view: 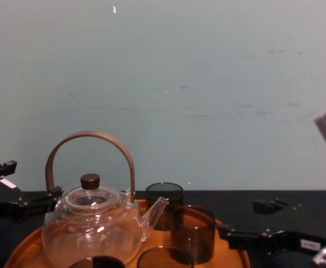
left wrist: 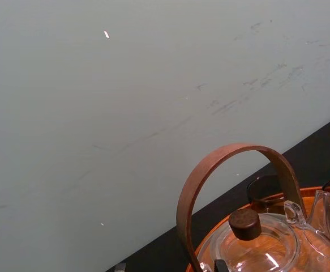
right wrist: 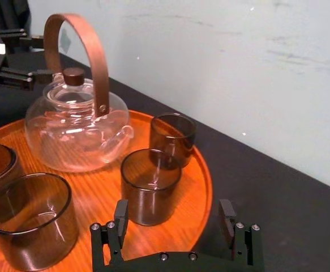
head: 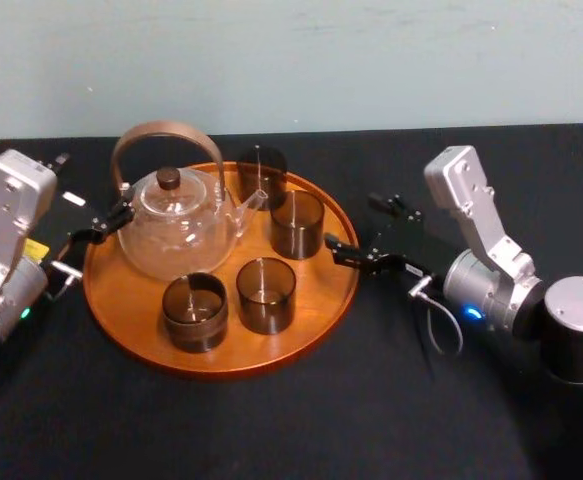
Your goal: Pick up the glass from the table and place it on the tray.
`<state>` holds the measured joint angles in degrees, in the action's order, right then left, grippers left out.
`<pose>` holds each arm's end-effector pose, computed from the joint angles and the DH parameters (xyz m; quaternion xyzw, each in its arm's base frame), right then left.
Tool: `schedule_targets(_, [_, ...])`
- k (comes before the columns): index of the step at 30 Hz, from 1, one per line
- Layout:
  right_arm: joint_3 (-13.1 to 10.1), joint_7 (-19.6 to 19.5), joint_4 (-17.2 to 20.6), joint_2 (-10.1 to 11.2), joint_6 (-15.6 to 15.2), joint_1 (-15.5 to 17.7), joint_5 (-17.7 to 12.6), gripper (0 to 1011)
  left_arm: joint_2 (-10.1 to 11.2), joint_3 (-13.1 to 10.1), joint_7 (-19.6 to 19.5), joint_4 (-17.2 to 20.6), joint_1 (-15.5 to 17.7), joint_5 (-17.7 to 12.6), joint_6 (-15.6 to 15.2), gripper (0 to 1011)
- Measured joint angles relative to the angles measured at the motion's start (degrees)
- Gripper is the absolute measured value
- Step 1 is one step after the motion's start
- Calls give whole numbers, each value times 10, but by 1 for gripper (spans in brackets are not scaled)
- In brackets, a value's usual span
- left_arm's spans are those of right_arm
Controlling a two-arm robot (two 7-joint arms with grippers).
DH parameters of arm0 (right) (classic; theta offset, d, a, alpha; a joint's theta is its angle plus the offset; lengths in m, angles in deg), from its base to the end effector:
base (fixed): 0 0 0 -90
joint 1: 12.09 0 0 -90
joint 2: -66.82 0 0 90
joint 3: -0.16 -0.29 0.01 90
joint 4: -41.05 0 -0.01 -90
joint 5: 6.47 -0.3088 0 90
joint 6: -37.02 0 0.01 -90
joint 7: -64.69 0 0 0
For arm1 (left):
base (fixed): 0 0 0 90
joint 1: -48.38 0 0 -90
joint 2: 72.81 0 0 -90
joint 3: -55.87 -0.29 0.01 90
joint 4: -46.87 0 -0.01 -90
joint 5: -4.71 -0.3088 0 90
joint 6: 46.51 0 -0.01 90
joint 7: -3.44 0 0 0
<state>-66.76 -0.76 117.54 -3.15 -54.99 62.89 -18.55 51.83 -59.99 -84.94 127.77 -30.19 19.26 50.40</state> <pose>0.3844 -0.0113 -0.3054 -0.1251 -0.0152 -0.4096 0.9035 0.3581 0.0827 -0.3023 0.1414 -0.1324 0.5799 0.7913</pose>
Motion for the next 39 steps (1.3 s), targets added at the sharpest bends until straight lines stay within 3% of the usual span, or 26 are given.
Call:
schedule_targets(14, [-48, -43, 42, 20, -5, 36, -2, 1002, 0, 0, 0, 0, 0, 0, 0, 1010])
schedule_targets(30, [-121, -94, 27, 16, -8, 52, 5, 1002, 0, 0, 0, 0, 0, 0, 0, 1009])
schedule_targets(39, [-123, -95, 26, 15, -8, 52, 5, 1002, 0, 0, 0, 0, 0, 0, 0, 1010])
